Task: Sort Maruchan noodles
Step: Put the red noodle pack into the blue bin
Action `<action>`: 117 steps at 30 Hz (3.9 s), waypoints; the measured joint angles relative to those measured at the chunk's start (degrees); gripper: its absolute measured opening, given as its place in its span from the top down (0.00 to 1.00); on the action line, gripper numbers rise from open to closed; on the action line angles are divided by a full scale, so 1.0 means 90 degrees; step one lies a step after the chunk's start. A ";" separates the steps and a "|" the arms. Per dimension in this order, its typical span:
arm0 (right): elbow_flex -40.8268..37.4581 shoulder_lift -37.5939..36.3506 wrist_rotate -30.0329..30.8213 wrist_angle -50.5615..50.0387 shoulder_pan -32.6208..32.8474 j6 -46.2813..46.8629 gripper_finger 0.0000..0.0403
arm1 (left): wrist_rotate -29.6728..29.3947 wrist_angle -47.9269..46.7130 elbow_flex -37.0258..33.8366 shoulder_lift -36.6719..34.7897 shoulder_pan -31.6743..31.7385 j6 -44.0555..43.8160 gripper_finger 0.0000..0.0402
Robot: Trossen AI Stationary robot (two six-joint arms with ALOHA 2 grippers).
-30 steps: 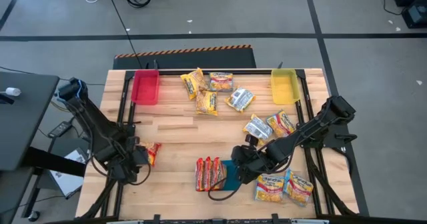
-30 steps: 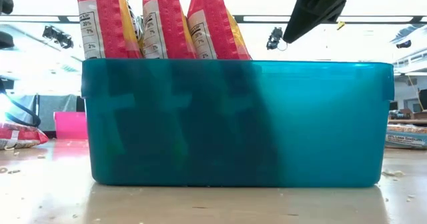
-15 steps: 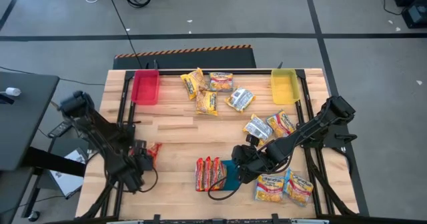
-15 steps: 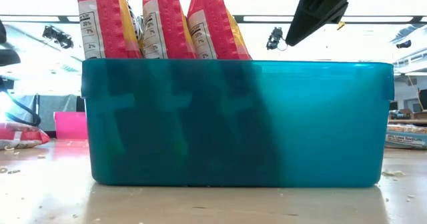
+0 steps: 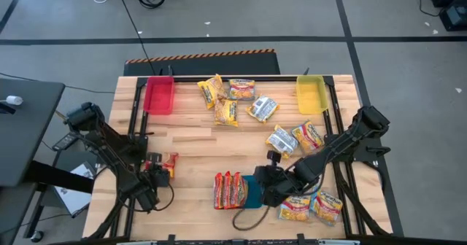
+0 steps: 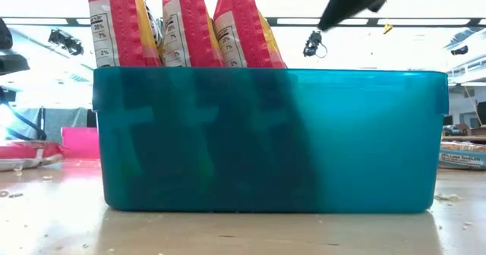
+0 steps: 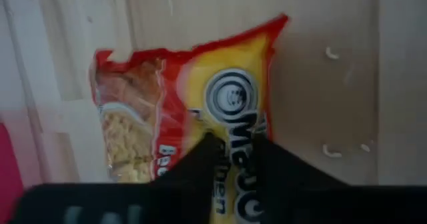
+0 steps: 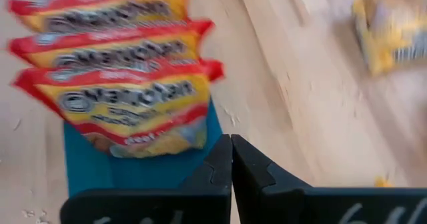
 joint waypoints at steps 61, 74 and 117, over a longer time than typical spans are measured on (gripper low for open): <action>0.0216 0.0005 -0.2001 0.2209 -0.1822 -0.3880 0.57 | -0.1082 0.1527 0.0687 -0.0775 0.4128 0.4882 0.62; 0.0214 0.0005 -0.1658 0.1669 -0.1659 -0.3658 0.57 | -0.0781 0.5950 -0.1394 -0.0621 0.4831 0.4540 0.64; 0.0832 0.1484 -0.3616 0.3060 -0.3543 -0.6300 0.57 | -0.1779 0.4609 -0.1659 -0.1389 0.3665 0.1209 0.64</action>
